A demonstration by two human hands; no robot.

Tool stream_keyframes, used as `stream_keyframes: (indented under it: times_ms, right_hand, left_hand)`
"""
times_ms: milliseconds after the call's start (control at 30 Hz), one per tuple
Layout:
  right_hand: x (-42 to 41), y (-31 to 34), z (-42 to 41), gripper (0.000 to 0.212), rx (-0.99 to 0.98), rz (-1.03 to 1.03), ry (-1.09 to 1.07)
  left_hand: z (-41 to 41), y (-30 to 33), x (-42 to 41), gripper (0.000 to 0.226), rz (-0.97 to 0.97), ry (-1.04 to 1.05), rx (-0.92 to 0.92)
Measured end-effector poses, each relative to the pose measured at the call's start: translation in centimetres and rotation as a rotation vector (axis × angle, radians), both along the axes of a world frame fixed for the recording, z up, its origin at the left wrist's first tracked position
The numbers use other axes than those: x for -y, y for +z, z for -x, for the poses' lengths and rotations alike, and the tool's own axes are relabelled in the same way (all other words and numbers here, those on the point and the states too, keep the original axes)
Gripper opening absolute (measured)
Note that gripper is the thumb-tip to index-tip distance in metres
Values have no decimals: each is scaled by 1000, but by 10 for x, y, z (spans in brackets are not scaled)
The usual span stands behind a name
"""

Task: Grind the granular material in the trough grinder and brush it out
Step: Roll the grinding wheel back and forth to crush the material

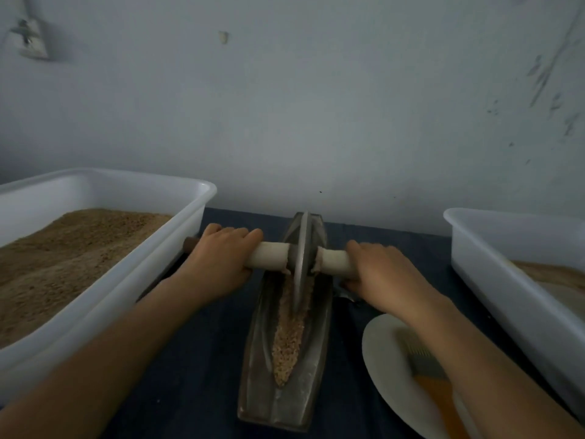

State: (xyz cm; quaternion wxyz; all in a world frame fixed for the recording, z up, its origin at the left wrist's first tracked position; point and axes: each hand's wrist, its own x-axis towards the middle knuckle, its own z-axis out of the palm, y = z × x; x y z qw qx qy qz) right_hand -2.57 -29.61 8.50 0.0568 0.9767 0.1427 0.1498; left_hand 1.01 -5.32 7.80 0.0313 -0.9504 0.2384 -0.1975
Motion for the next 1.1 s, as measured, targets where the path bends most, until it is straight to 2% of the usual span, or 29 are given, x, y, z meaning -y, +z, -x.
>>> stream_keyframes:
  times_ms: [200,267,367,533,633,733,833,1000,1100]
  right_hand:
    - [-5,32,26,25,-480,-39,-8]
    - [-6,41,35,26,-598,-49,14]
    - [-7,46,42,28,-648,-63,34]
    - [-7,34,30,24,-524,-86,-21]
    - [-3,20,16,23,-296,-71,-28]
    - [-3,6,4,18,-10,-45,-11]
    - [-4,-5,-4,20,182,-41,2]
    - [-1,-8,-4,19,168,-16,-10]
    - [0,0,3,19,15,-8,-6]
  left_hand:
    - [22,30,-9,37,-88,-27,-517]
    - [27,36,-11,36,-142,-42,-591]
    - [27,38,-12,33,-167,-52,-620]
    - [18,26,-8,30,-74,-44,-464]
    - [5,13,-6,30,-21,2,-284]
    - [-8,0,-2,29,16,-3,-29]
    - [-14,-7,-2,33,86,-10,60]
    - [-9,-6,-1,33,72,-32,39]
    - [-2,6,-2,29,-3,-22,-107]
